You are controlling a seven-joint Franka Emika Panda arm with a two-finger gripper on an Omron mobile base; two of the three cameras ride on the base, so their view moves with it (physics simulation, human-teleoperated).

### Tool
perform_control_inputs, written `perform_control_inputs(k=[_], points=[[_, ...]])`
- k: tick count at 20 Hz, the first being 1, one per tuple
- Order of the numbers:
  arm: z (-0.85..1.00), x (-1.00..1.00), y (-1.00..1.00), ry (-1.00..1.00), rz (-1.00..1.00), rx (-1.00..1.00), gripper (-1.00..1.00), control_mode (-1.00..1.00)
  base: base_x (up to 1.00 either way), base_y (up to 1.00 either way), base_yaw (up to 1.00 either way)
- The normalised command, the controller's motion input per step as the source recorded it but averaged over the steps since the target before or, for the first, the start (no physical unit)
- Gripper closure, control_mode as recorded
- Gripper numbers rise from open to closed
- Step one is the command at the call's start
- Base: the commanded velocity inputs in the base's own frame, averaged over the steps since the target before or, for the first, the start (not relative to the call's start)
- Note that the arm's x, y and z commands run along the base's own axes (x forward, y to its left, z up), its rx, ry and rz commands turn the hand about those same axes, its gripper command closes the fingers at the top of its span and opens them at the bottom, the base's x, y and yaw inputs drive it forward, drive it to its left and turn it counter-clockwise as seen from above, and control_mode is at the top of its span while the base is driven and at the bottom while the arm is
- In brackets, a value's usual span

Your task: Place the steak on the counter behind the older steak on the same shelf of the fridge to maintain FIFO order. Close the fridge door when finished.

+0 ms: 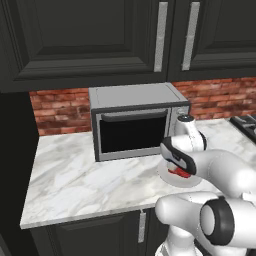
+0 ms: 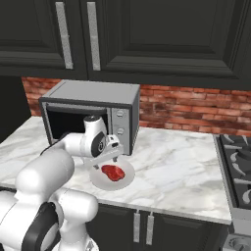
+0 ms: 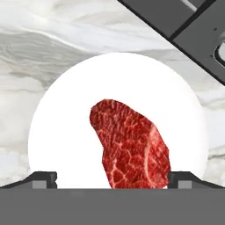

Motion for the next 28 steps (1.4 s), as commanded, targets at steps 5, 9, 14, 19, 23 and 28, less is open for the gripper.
perform_control_inputs(k=[5,9,14,19,23,28], points=[[-0.14,-0.09,-0.01,0.03,0.21,-0.01,-1.0,-1.0,0.0,0.0,0.0],[-0.18,0.01,0.0,0.06,0.13,0.0,-1.0,-1.0,0.0,0.0,0.0],[-0.09,0.21,0.0,0.01,0.07,0.0,-1.0,-1.0,0.0,0.0,0.0],[-0.04,0.31,0.0,0.0,0.08,0.0,-1.0,-1.0,0.0,0.0,0.0],[-0.19,0.17,0.0,0.02,0.07,0.0,-1.0,-1.0,0.0,0.0,0.0],[-0.24,0.14,-0.02,0.03,0.07,0.0,-1.0,-1.0,0.0,0.0,0.0]])
